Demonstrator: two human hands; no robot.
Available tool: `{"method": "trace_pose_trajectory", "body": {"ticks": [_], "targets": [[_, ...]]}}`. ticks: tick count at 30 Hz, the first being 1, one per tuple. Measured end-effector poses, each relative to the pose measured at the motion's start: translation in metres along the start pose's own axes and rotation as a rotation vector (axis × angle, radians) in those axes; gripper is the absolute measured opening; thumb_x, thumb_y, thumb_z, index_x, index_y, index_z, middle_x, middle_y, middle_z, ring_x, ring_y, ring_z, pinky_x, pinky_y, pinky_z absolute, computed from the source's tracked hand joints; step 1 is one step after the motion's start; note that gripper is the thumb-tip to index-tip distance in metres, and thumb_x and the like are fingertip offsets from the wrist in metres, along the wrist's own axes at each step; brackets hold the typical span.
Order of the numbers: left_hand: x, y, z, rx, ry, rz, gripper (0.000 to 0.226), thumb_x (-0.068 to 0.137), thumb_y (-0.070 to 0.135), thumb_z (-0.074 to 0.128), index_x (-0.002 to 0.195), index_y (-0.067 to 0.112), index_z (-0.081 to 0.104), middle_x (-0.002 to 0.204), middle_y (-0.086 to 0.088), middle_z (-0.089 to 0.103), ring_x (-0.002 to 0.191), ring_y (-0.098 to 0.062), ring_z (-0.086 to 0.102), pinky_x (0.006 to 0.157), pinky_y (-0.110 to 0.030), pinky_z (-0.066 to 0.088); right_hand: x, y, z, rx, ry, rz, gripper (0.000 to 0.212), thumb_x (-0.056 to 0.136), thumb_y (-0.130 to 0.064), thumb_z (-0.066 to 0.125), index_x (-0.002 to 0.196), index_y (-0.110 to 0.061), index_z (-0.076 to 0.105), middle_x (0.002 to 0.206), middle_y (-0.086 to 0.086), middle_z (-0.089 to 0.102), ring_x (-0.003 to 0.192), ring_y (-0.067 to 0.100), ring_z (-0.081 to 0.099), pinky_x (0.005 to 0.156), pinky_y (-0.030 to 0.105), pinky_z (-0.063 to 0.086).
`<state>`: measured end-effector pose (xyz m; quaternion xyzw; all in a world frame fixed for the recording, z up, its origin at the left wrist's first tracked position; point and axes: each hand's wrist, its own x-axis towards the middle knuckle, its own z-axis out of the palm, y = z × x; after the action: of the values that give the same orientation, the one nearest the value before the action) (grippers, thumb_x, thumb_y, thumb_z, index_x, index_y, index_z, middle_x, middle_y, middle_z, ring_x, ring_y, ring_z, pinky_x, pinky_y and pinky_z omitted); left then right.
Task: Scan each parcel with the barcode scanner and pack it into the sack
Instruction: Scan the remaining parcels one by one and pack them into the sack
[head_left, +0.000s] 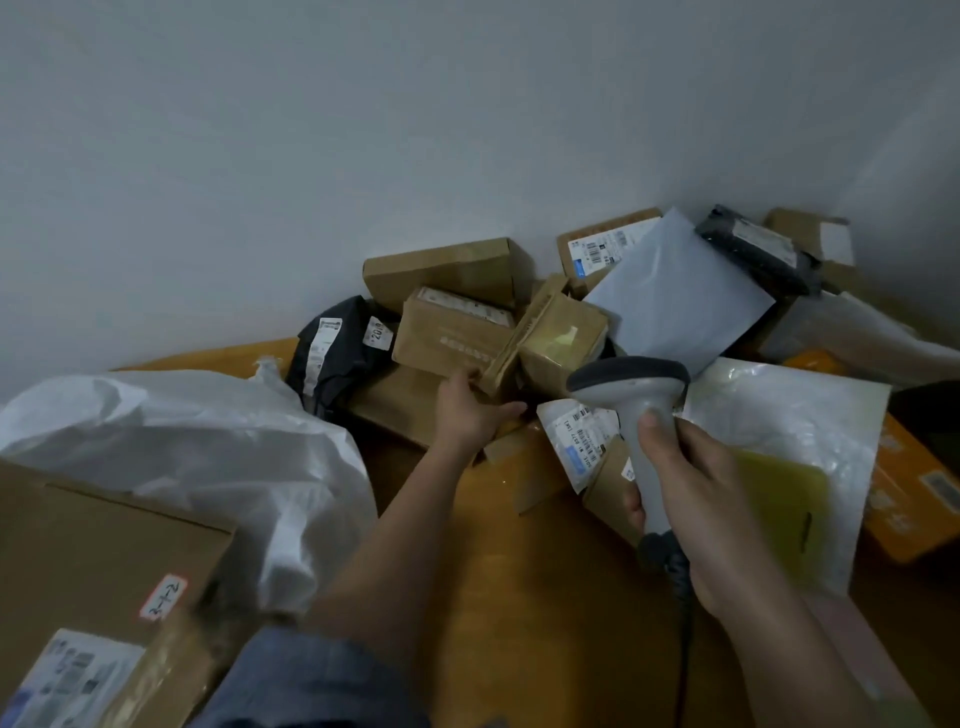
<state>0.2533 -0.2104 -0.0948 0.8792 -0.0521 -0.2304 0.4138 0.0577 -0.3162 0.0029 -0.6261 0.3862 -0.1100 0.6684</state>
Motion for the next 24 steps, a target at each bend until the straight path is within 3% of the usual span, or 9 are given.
{"method": "trace_pose_trajectory", "body": {"ticks": [2, 4, 6, 9, 15, 19, 24], "targets": [[0.006, -0.004, 0.006, 0.016, 0.039, 0.067, 0.047, 0.079, 0.018, 0.079, 0.122, 0.02, 0.059, 0.11, 0.008, 0.059, 0.108, -0.017, 0.058, 0.084, -0.029, 0.051, 0.006, 0.004, -0.001, -0.006, 0.006, 0.014, 0.029, 0.097, -0.048, 0.049, 0.091, -0.023, 0.063, 0.056, -0.002, 0.061, 0.051, 0.016, 0.059, 0.048, 0.028, 0.044], [0.005, -0.009, 0.007, 0.009, 0.08, 0.115, 0.029, 0.085, 0.011, 0.071, 0.11, 0.023, 0.064, 0.095, 0.012, 0.061, 0.09, -0.006, 0.06, 0.068, -0.015, 0.045, 0.009, 0.007, -0.002, 0.001, 0.013, 0.022, 0.028, 0.097, -0.046, 0.05, 0.089, -0.022, 0.063, 0.055, -0.001, 0.061, 0.052, 0.017, 0.058, 0.048, 0.028, 0.044], [0.0, -0.012, 0.004, 0.0, 0.101, 0.121, 0.027, 0.089, 0.01, 0.067, 0.114, 0.02, 0.065, 0.096, 0.008, 0.064, 0.075, 0.003, 0.055, 0.057, -0.009, 0.04, 0.008, 0.006, -0.004, 0.018, 0.023, 0.031, 0.028, 0.097, -0.045, 0.052, 0.087, -0.021, 0.063, 0.054, -0.002, 0.06, 0.05, 0.016, 0.058, 0.046, 0.026, 0.045], [-0.016, -0.016, -0.009, -0.135, 0.07, 0.019, 0.028, 0.092, 0.014, 0.064, 0.119, 0.018, 0.064, 0.091, 0.011, 0.064, 0.073, -0.001, 0.06, 0.049, -0.009, 0.047, 0.003, 0.002, -0.004, 0.059, 0.032, 0.035, 0.026, 0.097, -0.041, 0.053, 0.087, -0.02, 0.064, 0.052, -0.005, 0.06, 0.046, 0.009, 0.057, 0.041, 0.022, 0.045], [-0.07, -0.024, -0.036, -0.511, 0.031, -0.132, 0.025, 0.091, 0.015, 0.066, 0.116, 0.016, 0.064, 0.102, 0.0, 0.07, 0.082, -0.012, 0.072, 0.061, -0.016, 0.054, -0.022, -0.008, -0.008, 0.132, 0.058, 0.004, 0.023, 0.095, -0.041, 0.057, 0.091, -0.021, 0.065, 0.055, -0.007, 0.06, 0.048, 0.006, 0.057, 0.045, 0.025, 0.048], [-0.105, -0.027, -0.048, -0.687, -0.039, -0.156, 0.024, 0.092, 0.013, 0.064, 0.116, 0.009, 0.063, 0.107, -0.009, 0.072, 0.095, -0.02, 0.072, 0.078, -0.03, 0.058, -0.045, -0.014, -0.011, 0.146, 0.069, -0.053, 0.018, 0.096, -0.039, 0.057, 0.093, -0.023, 0.064, 0.057, -0.007, 0.061, 0.047, 0.004, 0.058, 0.043, 0.021, 0.046], [-0.144, -0.021, -0.062, -0.843, -0.118, -0.124, 0.027, 0.091, 0.007, 0.063, 0.117, 0.002, 0.059, 0.111, -0.016, 0.07, 0.099, -0.024, 0.071, 0.073, -0.027, 0.057, -0.075, -0.019, -0.015, 0.191, 0.108, -0.142, 0.014, 0.095, -0.036, 0.06, 0.095, -0.022, 0.064, 0.058, -0.013, 0.063, 0.048, 0.006, 0.058, 0.044, 0.022, 0.047]]}}
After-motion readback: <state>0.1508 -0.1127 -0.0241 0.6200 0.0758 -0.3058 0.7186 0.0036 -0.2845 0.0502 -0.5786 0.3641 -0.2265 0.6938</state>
